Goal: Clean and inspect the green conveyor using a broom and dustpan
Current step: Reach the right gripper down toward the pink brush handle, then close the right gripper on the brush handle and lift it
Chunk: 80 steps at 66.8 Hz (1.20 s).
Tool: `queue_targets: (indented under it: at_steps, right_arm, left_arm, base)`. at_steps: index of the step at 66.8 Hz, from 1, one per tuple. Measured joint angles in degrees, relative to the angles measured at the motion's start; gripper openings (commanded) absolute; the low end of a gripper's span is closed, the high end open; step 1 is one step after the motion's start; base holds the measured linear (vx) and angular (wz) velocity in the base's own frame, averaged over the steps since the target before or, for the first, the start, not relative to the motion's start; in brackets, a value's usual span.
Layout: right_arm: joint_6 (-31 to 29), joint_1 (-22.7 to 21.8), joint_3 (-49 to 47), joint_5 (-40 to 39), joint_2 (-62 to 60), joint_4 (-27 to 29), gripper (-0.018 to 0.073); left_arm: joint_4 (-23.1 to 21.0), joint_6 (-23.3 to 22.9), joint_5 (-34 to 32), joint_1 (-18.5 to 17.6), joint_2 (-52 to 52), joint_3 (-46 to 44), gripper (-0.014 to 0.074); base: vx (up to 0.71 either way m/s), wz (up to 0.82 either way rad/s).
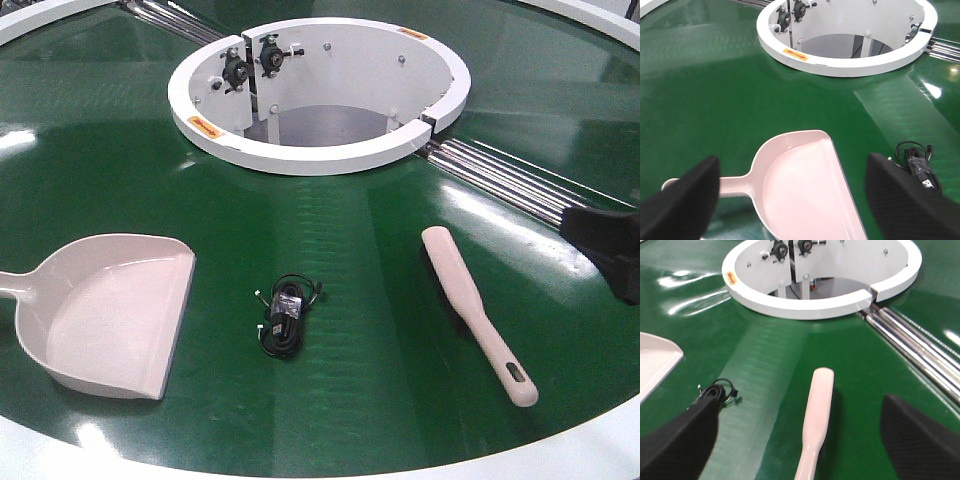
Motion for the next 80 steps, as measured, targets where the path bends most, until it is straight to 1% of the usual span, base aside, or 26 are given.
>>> queue_targets:
  at_steps: [5,9,17,24,31,33,40,44,51,62,80]
  right_arm:
    - [-0.12,0.00,0.00,-1.13,0.32,0.04,0.0720]
    - [-0.12,0.00,-0.31,-0.08,1.45,0.04,0.0711]
    - [-0.07,0.00,-2.54,7.34,7.37,-0.27,0.0699]
    - [0.44,0.25,-6.13,13.13,14.96,-2.27,0.0694]
    - [3.21,2.15,-10.76,14.65,22.63,-6.68,0.0683]
    - [4.51,3.13,-12.33,14.72,25.04,-8.68,0.0680]
    - [10.26,6.60,-17.35,15.08,32.60,-15.96,0.0675]
    - [14.61,8.64,-20.48,15.48,37.29,-20.44,0.0669]
    - [19.25,10.99,-25.71,17.03,45.17,-24.45,0.0654]
    - [22.36,11.80,-32.76,19.92,56.39,-25.64,0.0619]
    - [23.35,11.61,-39.16,20.17,65.93,-25.98,0.0606]
  left_arm:
    - [-0.14,0.11,0.00,0.00,0.00,0.00,0.0659]
    - [-0.14,0.16,0.00,0.00,0.00,0.00,0.0648]
    - [-0.16,0.16,0.00,0.00,0.00,0.00,0.0615]
    - [-0.16,0.16,0.00,0.00,0.00,0.00,0.0591]
    - [-0.16,0.16,0.00,0.00,0.00,0.00,0.0587]
    - [-0.20,0.16,0.00,0.00,0.00,0.00,0.0587]
    - [-0.20,0.16,0.00,0.00,0.00,0.00,0.0587]
    - [-0.20,0.16,0.00,0.00,0.00,0.00,0.0587]
    - [-0.20,0.16,0.00,0.00,0.00,0.00,0.0587]
    - [-0.20,0.16,0.05,0.00,0.00,0.00,0.0587]
    - [-0.20,0.16,0.15,0.00,0.00,0.00,0.0587]
  base:
    - [0.00,0.00]
    - [0.00,0.00]
    - [0.00,0.00]
    - [0.00,0.00]
    - [0.00,0.00]
    - [0.00,0.00]
    - [0.00,0.00]
    - [0.00,0.00]
    - [0.00,0.00]
    - [0.00,0.00]
    - [0.00,0.00]
